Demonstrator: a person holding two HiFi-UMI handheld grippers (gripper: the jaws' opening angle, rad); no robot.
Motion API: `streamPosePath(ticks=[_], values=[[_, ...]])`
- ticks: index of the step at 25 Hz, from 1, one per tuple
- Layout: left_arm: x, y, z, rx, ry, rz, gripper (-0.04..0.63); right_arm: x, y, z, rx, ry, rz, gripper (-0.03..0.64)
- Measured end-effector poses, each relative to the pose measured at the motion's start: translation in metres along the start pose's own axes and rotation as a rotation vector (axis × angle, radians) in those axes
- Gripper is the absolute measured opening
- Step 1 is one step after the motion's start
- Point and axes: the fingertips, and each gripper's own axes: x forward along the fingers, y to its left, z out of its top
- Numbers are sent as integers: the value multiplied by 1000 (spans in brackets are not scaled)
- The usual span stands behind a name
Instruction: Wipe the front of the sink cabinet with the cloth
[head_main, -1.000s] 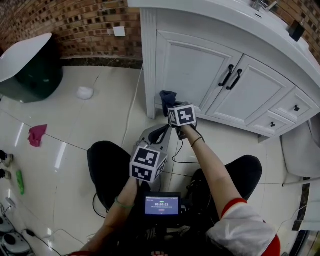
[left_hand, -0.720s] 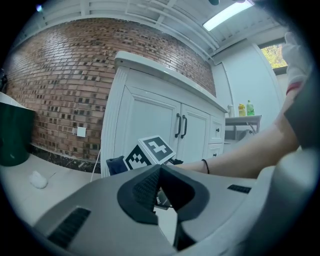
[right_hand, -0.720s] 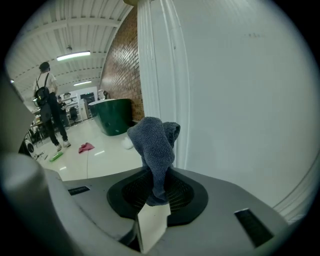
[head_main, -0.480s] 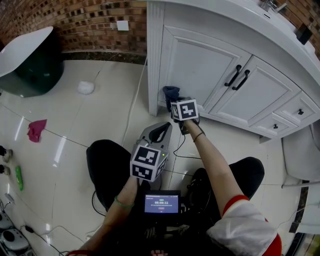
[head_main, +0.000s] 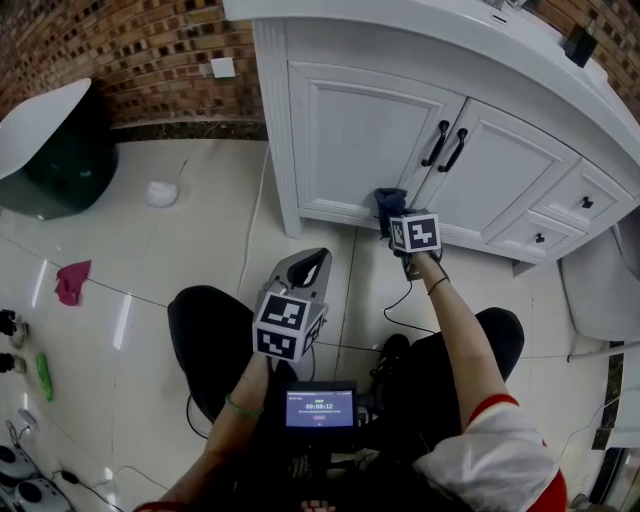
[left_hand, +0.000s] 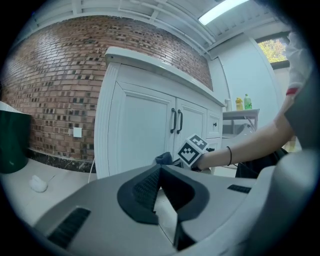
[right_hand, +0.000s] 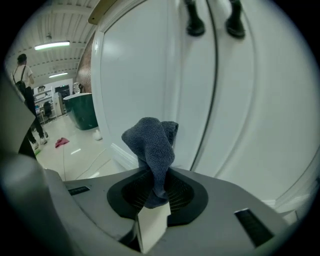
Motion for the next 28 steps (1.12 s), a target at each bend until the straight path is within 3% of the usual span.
streamPosePath(ticks=[6,10,18,28], values=[[6,-6,2,9,6,2,37,-17,-32,-14,1,12,-38,66],[7,-6,2,5,5,6,37,-19,-28,-17,14,11,-33,66],[6,-2,1,-9,-12,21,37,13,55,-17,-57,32,99,66],[-7,35,-4,-34,-44,83,37,74,182,27,-108,16,242,66]])
